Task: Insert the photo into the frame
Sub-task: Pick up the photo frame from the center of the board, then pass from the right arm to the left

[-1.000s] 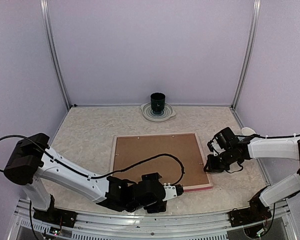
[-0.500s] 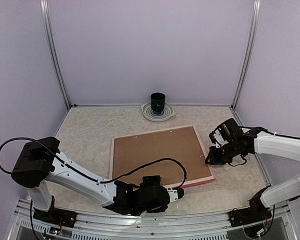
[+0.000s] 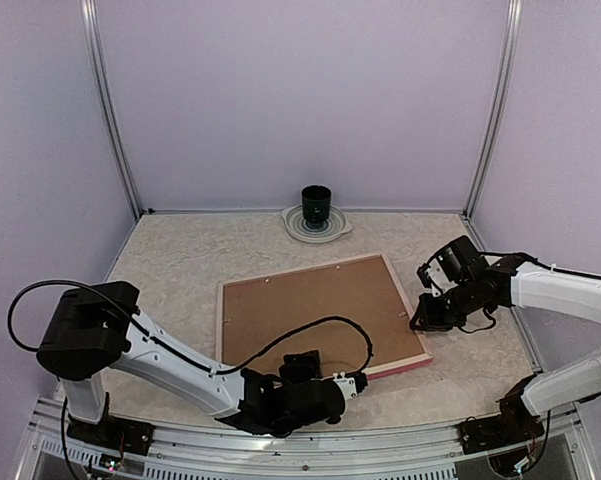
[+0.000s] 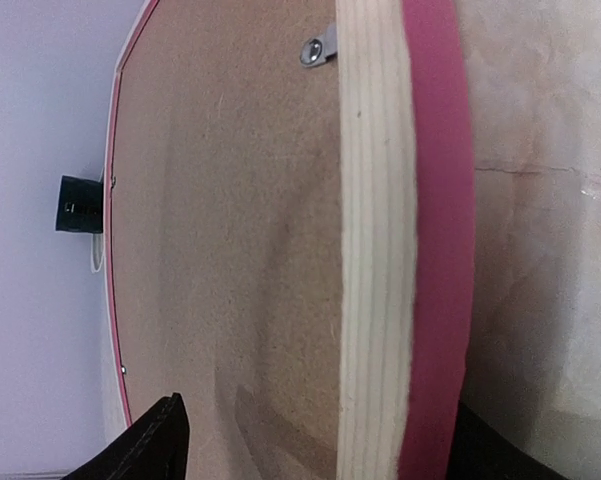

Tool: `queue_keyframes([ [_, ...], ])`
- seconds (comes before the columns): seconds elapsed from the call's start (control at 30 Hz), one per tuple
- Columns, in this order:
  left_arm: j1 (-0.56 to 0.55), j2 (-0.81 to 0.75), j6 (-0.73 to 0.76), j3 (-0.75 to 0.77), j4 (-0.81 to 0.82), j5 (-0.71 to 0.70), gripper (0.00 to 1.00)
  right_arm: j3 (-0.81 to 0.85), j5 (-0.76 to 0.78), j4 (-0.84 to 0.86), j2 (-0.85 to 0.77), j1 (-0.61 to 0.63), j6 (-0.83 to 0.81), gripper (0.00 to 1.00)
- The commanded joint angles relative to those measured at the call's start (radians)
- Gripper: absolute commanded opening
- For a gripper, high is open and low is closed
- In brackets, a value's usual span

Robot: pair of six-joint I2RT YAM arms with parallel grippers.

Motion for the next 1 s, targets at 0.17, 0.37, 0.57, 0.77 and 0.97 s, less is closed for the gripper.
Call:
queue_keyframes([
  [0.17, -0.017, 0.052, 0.015, 0.014, 0.056, -0.107, 0.69, 0.052, -0.079, 0.059, -0.023, 0.017, 0.009, 0.13],
  [0.37, -0.024, 0.046, 0.022, 0.014, 0.068, -0.119, 0.61, 0.046, -0.063, 0.064, -0.006, 0.017, 0.007, 0.13],
  [0.57, -0.032, 0.047, 0.039, 0.021, 0.063, -0.113, 0.50, 0.040, -0.043, 0.073, 0.015, 0.017, 0.008, 0.16],
  [0.77, -0.038, 0.045, 0.038, 0.029, 0.052, -0.118, 0.29, 0.034, -0.019, 0.077, 0.030, 0.017, 0.006, 0.17],
  [0.97, -0.042, 0.046, 0.041, 0.041, 0.038, -0.125, 0.24, 0.035, -0.012, 0.084, 0.043, 0.017, 0.004, 0.18],
])
